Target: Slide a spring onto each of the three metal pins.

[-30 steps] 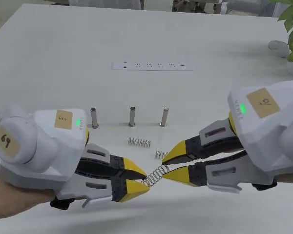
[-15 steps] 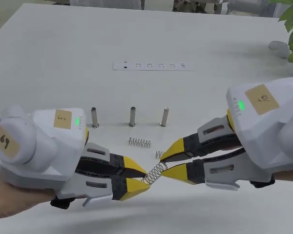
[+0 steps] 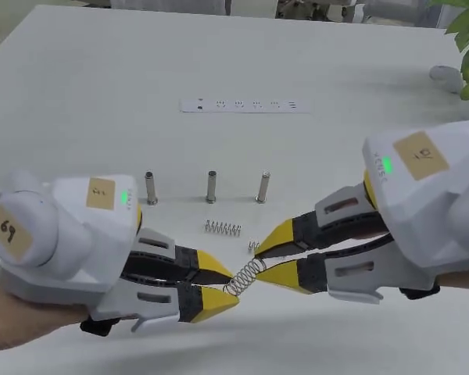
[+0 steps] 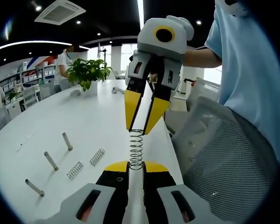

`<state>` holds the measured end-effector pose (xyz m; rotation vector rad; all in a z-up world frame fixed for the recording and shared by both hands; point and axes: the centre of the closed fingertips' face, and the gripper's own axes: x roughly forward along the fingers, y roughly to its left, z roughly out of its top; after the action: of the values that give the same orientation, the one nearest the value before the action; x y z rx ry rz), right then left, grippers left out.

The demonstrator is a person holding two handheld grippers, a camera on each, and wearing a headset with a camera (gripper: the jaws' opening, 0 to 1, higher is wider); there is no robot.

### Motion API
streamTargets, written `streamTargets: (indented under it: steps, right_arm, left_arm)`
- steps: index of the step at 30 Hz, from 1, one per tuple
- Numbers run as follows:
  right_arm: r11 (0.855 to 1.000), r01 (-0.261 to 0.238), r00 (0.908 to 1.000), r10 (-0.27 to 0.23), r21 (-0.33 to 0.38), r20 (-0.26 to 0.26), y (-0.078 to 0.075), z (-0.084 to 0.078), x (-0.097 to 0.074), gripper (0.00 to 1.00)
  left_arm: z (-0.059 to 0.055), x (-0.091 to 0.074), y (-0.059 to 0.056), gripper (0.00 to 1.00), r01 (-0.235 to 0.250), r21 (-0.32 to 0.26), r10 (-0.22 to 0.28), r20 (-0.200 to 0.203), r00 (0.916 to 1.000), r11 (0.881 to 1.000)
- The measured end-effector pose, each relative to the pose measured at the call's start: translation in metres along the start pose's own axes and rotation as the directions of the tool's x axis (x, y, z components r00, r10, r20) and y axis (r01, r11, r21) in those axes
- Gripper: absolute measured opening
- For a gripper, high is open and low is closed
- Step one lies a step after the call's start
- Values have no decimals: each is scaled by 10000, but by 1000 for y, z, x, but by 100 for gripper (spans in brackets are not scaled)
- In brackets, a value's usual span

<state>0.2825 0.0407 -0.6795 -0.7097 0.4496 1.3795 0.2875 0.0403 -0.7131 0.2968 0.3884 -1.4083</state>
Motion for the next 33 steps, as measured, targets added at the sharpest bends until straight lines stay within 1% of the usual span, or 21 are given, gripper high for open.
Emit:
streamTargets:
  steps: [3,4,8,13,21,24,26,30,32,33]
  right_arm:
    - [10000,-33,10000,33,-78,-29,0,1,0,6]
    - [10000,-39,10000,39,-90,-29,0,1,0,6]
    - [9999,-59,10000,59,-142,-45,0,2,0,6]
    - [9999,-131,9999,130,-103,-87,3,2,0,7]
    - [9997,-223,9997,224,31,-139,4,1,0,7]
    - [9996,-290,9995,291,60,-147,5,1,0,8]
    - [9990,-431,9990,433,152,-146,8,2,0,11]
    - [9986,-531,9977,531,13,-410,10,-1,1,19]
    - [9980,-622,9958,611,-142,-689,10,-4,1,20]
    - [9969,-765,9937,748,-175,-831,12,-6,2,20]
  left_arm:
    - [0,1,0,3,17,-68,-17,-10,10000,10000]
    - [0,1,0,3,-11,32,11,-22,10000,10000]
    - [0,0,0,2,-16,12,16,2,10000,10000]
    - [-1,0,-3,2,97,-6,-97,-33,9999,10000]
    - [-1,0,-4,2,116,67,-116,-14,9999,9999]
    - [-1,-1,-4,2,100,80,-100,-25,9999,9999]
    - [-1,-1,-5,2,117,74,-117,-16,9999,9999]
    - [-1,-1,-5,2,117,62,-117,-19,9999,9999]
    - [-3,-1,-6,2,165,99,-164,-83,9998,9998]
    - [-3,0,-6,2,178,101,-176,-104,9998,9998]
